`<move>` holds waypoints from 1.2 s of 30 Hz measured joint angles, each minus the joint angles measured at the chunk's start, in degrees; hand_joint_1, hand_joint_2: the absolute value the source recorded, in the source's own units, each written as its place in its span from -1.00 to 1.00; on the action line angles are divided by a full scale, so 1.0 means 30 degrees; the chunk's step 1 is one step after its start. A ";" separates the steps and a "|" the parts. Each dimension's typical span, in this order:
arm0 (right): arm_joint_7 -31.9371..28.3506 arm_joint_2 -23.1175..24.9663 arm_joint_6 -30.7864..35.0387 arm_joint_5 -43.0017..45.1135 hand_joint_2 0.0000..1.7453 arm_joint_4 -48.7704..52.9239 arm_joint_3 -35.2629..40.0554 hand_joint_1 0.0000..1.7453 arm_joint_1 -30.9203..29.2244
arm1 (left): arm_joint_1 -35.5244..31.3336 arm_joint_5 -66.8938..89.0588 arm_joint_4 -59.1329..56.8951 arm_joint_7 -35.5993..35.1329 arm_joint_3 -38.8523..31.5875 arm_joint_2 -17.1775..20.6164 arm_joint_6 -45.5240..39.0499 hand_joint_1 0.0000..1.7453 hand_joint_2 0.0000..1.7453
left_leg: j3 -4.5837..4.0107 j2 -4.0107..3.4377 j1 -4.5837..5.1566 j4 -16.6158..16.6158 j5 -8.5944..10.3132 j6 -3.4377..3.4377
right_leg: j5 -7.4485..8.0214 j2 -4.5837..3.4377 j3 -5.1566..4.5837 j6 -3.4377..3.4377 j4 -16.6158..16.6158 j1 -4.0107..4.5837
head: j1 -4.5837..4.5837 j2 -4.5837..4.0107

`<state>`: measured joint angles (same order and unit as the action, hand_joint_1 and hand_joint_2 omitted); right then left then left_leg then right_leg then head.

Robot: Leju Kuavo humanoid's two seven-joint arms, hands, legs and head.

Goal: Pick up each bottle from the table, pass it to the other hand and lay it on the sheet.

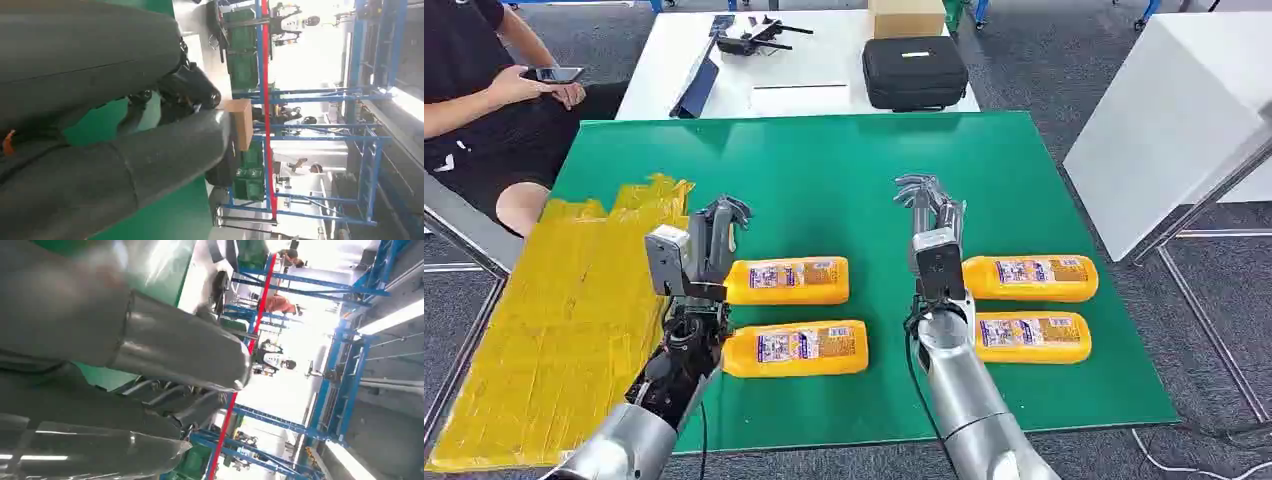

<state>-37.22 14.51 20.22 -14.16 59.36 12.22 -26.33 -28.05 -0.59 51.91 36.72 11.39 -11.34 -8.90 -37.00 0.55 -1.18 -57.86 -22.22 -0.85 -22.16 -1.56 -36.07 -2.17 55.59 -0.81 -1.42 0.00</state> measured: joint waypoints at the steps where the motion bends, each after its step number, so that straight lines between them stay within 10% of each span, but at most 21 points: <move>1: 0.0000 0.0000 0.0000 0.0000 -1.00 0.0000 0.0000 1.00 0.0000 | 0.0000 0.0000 0.0000 0.0000 0.0000 0.0000 -0.0007 1.00 -1.00 | 0.0000 0.0000 0.0000 0.0000 0.0000 0.0000 | 0.0000 0.0000 0.0000 0.0000 0.0000 0.0000 | 0.0000 0.0000; 5: 0.0513 -0.0015 -0.0484 0.0433 -1.00 0.0007 0.0000 1.00 0.0160 | 0.0156 0.0000 0.0022 -0.0410 0.0000 0.0015 -0.0066 1.00 -1.00 | 0.0009 0.0000 0.0000 0.0001 -0.0010 0.0000 | -0.0006 0.0001 0.0013 0.0003 -0.0005 0.0000 | 0.0000 0.0000; 9: -0.0138 -0.1324 -0.4223 0.3723 -1.00 0.1421 -0.0327 1.00 0.4920 | 0.5377 -0.0248 0.2425 0.0595 -0.0539 0.0875 0.0953 1.00 -1.00 | 0.0498 0.0002 0.0006 0.0008 -0.0388 -0.0009 | -0.0353 -0.0011 0.0499 -0.0050 -0.0030 0.0001 | 0.0001 0.0000; 12: -0.0787 -0.2229 -0.4633 0.3819 -1.00 0.1610 -0.0750 1.00 0.7418 | 0.7886 0.0151 0.3518 0.0903 -0.1165 0.1340 0.1391 1.00 -1.00 | 0.0303 0.0029 0.0032 -0.0004 -0.0385 -0.0018 | -0.0351 0.0016 0.0314 -0.0049 -0.0020 -0.0027 | 0.0014 0.0000; 21: -0.0255 -0.2361 -0.4779 0.3519 -1.00 0.1945 -0.0758 1.00 0.7999 | 0.9077 0.0612 0.4807 0.0285 -0.1945 0.1421 0.1464 1.00 -1.00 | 0.0322 0.0000 0.0036 0.0004 -0.0353 -0.0047 | -0.0325 -0.0015 0.0312 -0.0044 -0.0025 -0.0035 | 0.0000 0.0000; 22: -0.0218 -0.2368 -0.4838 0.3512 -1.00 0.2011 -0.0758 1.00 0.8036 | 0.9170 0.0663 0.4940 0.0269 -0.1945 0.1421 0.1464 0.68 -1.00 | 0.0322 0.0000 0.0036 0.0004 -0.0350 -0.0047 | -0.0321 -0.0015 0.0311 -0.0047 -0.0024 -0.0035 | 0.0000 0.0000; 24: -0.0124 -0.2375 -0.4955 0.3453 -1.00 0.2200 -0.0758 1.00 0.8112 | 0.9374 0.0801 0.5267 0.0234 -0.2011 0.1428 0.1457 0.68 -1.00 | 0.0322 0.0000 0.0045 0.0004 -0.0336 -0.0063 | -0.0318 -0.0016 0.0313 -0.0049 -0.0024 -0.0043 | -0.0007 0.0000; 25: -0.0124 -0.2375 -0.4969 0.3367 -1.00 0.2301 -0.0758 -1.00 0.8144 | 0.9458 0.0902 0.5426 0.0160 -0.2076 0.1421 0.1421 -1.00 -1.00 | 0.0322 0.0002 0.0049 0.0004 -0.0333 -0.0063 | -0.0317 -0.0015 0.0314 -0.0050 -0.0024 -0.0047 | 0.0000 0.0000; 36: -0.0364 -0.2382 -0.4976 0.3067 -1.00 0.3417 -0.0736 -1.00 0.8566 | 0.9811 0.1202 0.6419 -0.0444 -0.2215 0.1392 0.1676 -1.00 -1.00 | 0.0321 0.0003 0.0058 0.0004 -0.0335 -0.0064 | -0.0317 -0.0014 0.0314 -0.0052 -0.0024 -0.0055 | 0.0000 0.0000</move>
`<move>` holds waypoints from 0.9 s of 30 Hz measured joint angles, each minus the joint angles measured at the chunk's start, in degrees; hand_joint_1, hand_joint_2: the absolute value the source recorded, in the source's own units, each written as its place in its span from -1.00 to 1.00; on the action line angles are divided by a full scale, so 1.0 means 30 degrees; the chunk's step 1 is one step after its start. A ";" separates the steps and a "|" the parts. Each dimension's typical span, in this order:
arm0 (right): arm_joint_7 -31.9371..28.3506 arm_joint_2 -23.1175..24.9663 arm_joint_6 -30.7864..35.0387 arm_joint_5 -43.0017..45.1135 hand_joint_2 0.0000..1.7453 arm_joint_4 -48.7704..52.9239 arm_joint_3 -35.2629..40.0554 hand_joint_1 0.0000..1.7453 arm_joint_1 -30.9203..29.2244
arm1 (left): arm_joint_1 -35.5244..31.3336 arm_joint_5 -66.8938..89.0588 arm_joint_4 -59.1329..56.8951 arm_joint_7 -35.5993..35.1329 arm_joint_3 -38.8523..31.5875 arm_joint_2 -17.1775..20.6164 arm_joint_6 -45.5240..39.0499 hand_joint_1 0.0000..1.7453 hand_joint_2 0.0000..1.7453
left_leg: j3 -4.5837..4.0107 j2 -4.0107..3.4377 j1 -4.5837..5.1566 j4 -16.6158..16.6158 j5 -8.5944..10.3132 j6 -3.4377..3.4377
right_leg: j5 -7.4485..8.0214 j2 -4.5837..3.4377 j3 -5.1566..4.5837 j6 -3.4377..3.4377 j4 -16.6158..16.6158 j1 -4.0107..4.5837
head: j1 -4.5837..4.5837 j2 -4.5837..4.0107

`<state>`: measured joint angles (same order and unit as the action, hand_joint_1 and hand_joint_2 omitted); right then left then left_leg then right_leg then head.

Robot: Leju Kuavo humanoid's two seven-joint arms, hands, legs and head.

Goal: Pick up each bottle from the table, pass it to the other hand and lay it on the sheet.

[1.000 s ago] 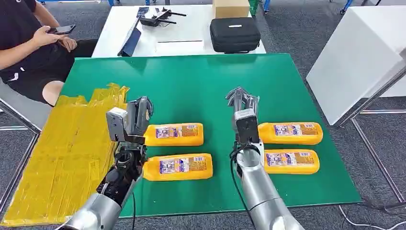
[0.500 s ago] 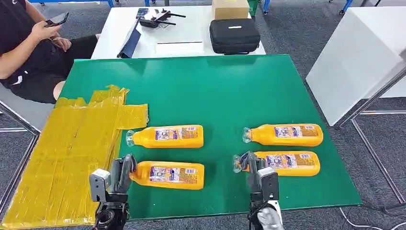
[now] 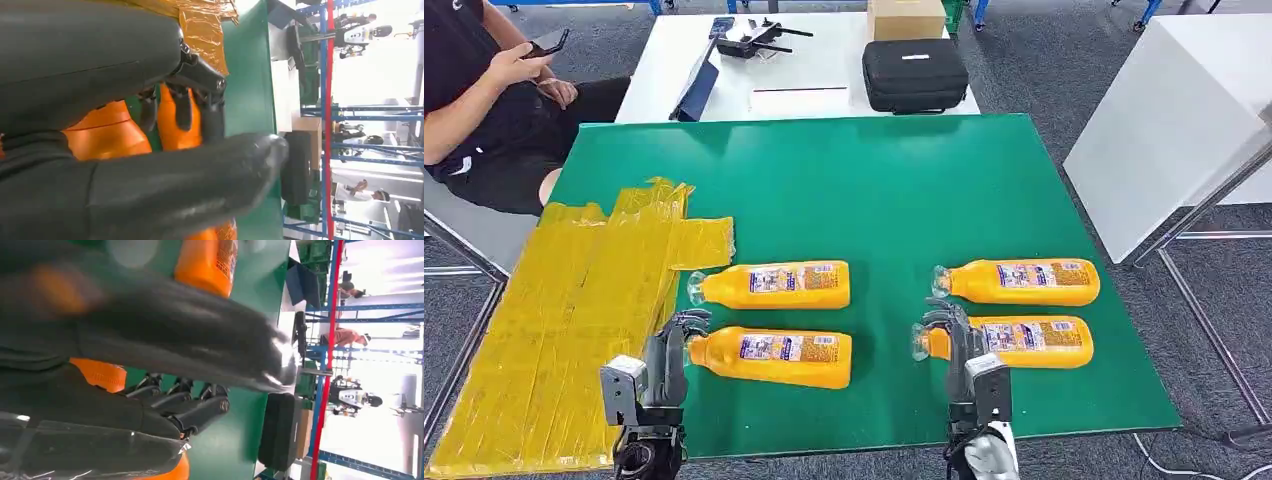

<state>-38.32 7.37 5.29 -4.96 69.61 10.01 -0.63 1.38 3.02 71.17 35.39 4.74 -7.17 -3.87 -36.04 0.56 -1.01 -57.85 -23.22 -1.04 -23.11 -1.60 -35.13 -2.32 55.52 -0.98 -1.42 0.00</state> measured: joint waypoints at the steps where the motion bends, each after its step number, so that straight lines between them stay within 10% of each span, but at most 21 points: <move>1: 0.0007 0.0000 0.0065 -0.0007 -1.00 0.0000 0.0000 -1.00 0.0014 | -0.0001 0.0073 0.0007 -0.0029 0.0000 -0.0029 0.0109 -1.00 -1.00 | 0.0001 0.0000 0.0000 0.0000 0.0000 0.0000 | 0.0000 0.0000 0.0000 0.0000 0.0000 0.0000 | -0.0007 0.0000; 12: 0.0190 -0.0036 0.0984 -0.0467 -1.00 0.0421 0.0029 -1.00 0.0205 | -0.0330 0.0196 -0.0058 -0.0030 0.0000 -0.0240 0.0662 -1.00 -1.00 | 0.0001 0.0001 0.0000 0.0000 0.0001 -0.0001 | 0.0001 0.0000 0.0001 0.0000 0.0000 0.0000 | 0.0000 0.0000; 13: 0.0409 -0.0051 0.0962 -0.0525 1.00 0.0547 0.0073 -1.00 0.0270 | -0.0377 0.0196 -0.0095 0.0029 0.0000 -0.0255 0.0721 -1.00 -1.00 | 0.0001 0.0000 0.0000 0.0000 0.0001 0.0000 | 0.0001 0.0000 0.0001 0.0000 0.0000 0.0000 | 0.0000 0.0000; 21: 0.2767 -0.0757 -0.0969 -0.0957 1.00 0.4534 0.0161 -1.00 0.1319 | -0.0707 -0.0924 -0.0146 0.0000 -0.0029 -0.0313 0.1559 -1.00 -1.00 | 0.0001 0.0005 0.0011 -0.0001 -0.0002 -0.0001 | 0.0000 0.0004 -0.0002 -0.0002 -0.0001 -0.0007 | -0.0001 0.0000; 27: 0.5102 -0.1909 -0.0779 -0.8530 1.00 0.9066 -0.1094 -1.00 0.3709 | 0.0267 -0.1625 0.1379 -0.0328 -0.0810 -0.0350 0.1581 -1.00 -1.00 | -0.0010 0.0006 0.0022 -0.0001 -0.0031 -0.0012 | -0.0013 0.0005 -0.0008 -0.0011 -0.0002 -0.0015 | 0.0000 0.0000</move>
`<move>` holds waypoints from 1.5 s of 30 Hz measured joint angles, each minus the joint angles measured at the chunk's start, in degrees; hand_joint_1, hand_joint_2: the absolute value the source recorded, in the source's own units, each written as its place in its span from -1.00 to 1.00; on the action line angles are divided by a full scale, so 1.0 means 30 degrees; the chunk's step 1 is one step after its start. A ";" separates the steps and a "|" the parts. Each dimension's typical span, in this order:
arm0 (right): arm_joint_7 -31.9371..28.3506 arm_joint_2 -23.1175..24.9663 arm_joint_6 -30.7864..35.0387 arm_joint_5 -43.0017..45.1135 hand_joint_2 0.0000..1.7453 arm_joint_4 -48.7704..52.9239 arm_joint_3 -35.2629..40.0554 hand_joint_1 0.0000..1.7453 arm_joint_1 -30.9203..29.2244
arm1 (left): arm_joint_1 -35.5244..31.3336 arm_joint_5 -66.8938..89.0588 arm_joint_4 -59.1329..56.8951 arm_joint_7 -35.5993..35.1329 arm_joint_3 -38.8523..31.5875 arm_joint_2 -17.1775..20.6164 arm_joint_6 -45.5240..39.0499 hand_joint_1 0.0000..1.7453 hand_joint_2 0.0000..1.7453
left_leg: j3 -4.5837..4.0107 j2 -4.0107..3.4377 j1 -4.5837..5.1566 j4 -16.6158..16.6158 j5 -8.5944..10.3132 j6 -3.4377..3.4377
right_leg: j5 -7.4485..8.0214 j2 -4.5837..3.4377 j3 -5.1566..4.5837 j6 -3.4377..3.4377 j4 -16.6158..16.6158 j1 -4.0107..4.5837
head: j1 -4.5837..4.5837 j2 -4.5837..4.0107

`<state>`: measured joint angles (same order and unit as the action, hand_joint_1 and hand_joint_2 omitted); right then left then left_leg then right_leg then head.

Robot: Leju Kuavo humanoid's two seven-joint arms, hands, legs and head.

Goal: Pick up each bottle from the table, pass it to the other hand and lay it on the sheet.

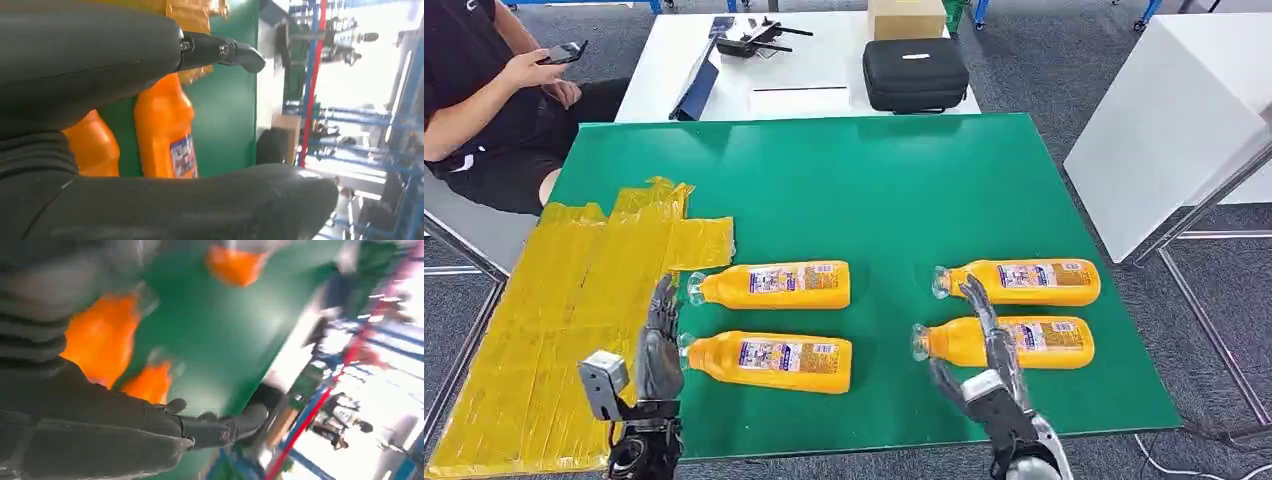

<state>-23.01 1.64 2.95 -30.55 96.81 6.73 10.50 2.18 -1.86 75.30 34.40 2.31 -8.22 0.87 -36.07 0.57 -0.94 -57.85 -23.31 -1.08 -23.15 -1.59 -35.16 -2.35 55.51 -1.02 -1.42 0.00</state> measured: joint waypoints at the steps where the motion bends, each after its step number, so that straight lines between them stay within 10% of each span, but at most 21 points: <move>1: 0.0327 -0.0116 0.0036 -0.1178 1.00 0.0655 -0.0386 -1.00 0.0313 | 0.0193 0.0015 0.0407 -0.0095 -0.0167 -0.0007 0.0029 -1.00 -1.00 | 0.0000 -0.0001 0.0006 0.0000 -0.0004 -0.0001 | -0.0002 0.0000 -0.0001 0.0000 -0.0002 -0.0003 | -0.0007 0.0000; 17: 0.3182 -0.1851 0.0736 -0.7841 1.00 0.2823 -0.3190 -1.00 0.1580 | 0.1100 0.0918 0.3233 -0.0961 -0.1537 -0.0452 0.0248 -1.00 -1.00 | 0.0009 -0.0002 0.0047 0.0001 0.0000 -0.0035 | 0.0001 -0.0001 0.0009 -0.0009 -0.0003 -0.0046 | 0.0000 0.0000; 45: 0.3503 -0.3883 0.0481 -0.8044 1.00 -0.0775 -0.3372 -1.00 0.0235 | 0.0390 0.0969 0.3379 -0.1070 -0.1689 -0.0138 0.0707 -1.00 -1.00 | 0.0009 -0.0002 0.0066 0.0001 0.0008 -0.0050 | 0.0011 -0.0001 0.0007 -0.0027 -0.0002 -0.0060 | -0.0007 0.0000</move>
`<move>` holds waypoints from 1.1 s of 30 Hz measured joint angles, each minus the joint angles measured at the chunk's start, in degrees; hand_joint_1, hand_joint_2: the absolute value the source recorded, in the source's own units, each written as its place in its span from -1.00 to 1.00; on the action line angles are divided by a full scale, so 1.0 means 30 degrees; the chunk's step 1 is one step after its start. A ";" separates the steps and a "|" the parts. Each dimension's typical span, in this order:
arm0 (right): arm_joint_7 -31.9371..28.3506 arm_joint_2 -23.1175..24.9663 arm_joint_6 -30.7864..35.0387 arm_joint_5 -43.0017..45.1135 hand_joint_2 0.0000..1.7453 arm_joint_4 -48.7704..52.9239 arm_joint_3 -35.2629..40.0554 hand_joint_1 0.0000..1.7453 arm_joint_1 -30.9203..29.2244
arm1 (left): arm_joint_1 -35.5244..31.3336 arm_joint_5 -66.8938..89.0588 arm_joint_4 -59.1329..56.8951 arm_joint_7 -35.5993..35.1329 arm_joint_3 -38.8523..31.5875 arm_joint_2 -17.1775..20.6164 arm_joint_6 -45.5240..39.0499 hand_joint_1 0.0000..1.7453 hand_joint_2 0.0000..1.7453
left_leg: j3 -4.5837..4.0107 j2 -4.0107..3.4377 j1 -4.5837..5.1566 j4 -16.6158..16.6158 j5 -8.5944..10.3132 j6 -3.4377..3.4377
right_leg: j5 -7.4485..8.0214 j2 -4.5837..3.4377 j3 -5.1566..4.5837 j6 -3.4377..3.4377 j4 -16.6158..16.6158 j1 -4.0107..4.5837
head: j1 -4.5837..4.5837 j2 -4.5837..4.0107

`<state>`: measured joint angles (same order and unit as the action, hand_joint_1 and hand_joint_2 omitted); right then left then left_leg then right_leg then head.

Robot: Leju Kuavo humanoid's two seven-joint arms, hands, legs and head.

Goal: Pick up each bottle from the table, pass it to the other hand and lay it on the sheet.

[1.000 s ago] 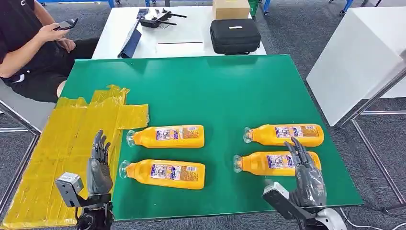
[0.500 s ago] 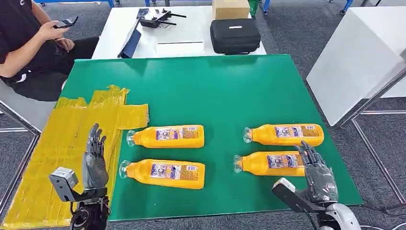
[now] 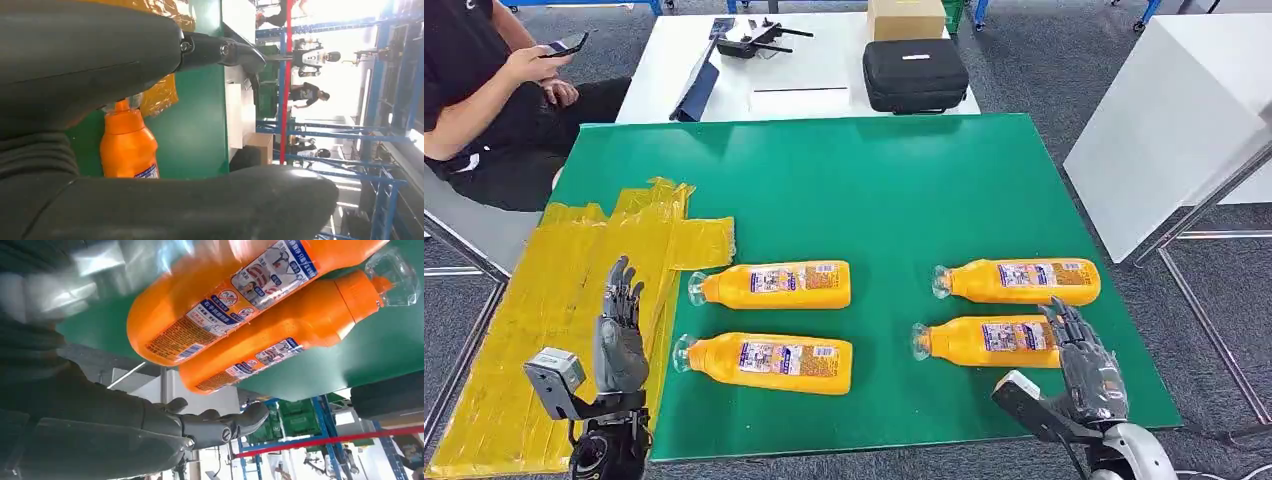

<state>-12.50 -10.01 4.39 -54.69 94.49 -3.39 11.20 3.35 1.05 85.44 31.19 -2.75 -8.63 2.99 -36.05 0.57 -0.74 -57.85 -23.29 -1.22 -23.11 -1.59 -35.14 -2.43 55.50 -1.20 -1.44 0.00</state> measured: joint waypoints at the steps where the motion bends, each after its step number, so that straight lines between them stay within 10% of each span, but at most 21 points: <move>1: 0.0000 0.0000 0.0000 0.0000 1.00 -0.0015 0.0000 -1.00 -0.0003 | 0.0000 0.0000 0.0000 0.0000 0.0000 0.0000 0.0000 -1.00 -1.00 | 0.0000 0.0000 0.0000 0.0000 0.0000 0.0000 | 0.0000 0.0000 0.0000 0.0000 0.0000 0.0000 | 0.0000 0.0000; 22: 0.1997 -0.0649 -0.0743 -0.3016 1.00 -0.7749 0.4034 -1.00 -0.5925 | -0.0072 -0.0801 -0.0029 -0.0349 -0.0021 0.0036 -0.0415 -1.00 -1.00 | -0.0011 -0.0020 0.0007 0.0002 0.0050 -0.0045 | 0.0025 0.0000 -0.0003 -0.0022 0.0003 -0.0001 | 0.0000 0.0000; 23: 0.2040 -0.0605 -0.0714 -0.3067 1.00 -0.8345 0.4398 -0.90 -0.6385 | -0.0123 -0.0809 -0.0051 -0.0371 -0.0014 0.0036 -0.0415 -1.00 -1.00 | -0.0004 -0.0021 0.0006 0.0001 0.0050 -0.0045 | 0.0026 0.0000 -0.0001 -0.0023 0.0003 -0.0001 | 0.0007 0.0000; 24: 0.2040 -0.0561 -0.0707 -0.3118 1.00 -0.8847 0.4671 0.82 -0.6794 | -0.0193 -0.0831 -0.0088 -0.0394 -0.0015 0.0036 -0.0415 -1.00 -1.00 | 0.0002 -0.0021 0.0006 0.0001 0.0050 -0.0045 | 0.0027 0.0000 0.0001 -0.0024 0.0002 0.0000 | 0.0000 0.0000; 33: 0.2164 -0.1159 -0.2850 -0.3104 1.00 -1.2415 0.7287 1.00 -0.8991 | -0.0987 -0.1406 -0.0845 -0.0546 0.0087 0.0124 -0.0561 -1.00 -1.00 | 0.0318 -0.0077 0.0008 0.0003 -0.0132 -0.0018 | -0.0108 -0.0051 0.0046 -0.0020 -0.0043 0.0003 | -0.0007 0.0000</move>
<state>-6.01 -13.49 -4.16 -64.00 57.24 18.47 -15.77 0.39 -3.17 82.90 29.55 -2.49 -8.26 1.31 -35.09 0.34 -0.72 -57.84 -23.69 -1.28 -23.44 -1.74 -35.00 -2.49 55.37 -1.19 -1.46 0.00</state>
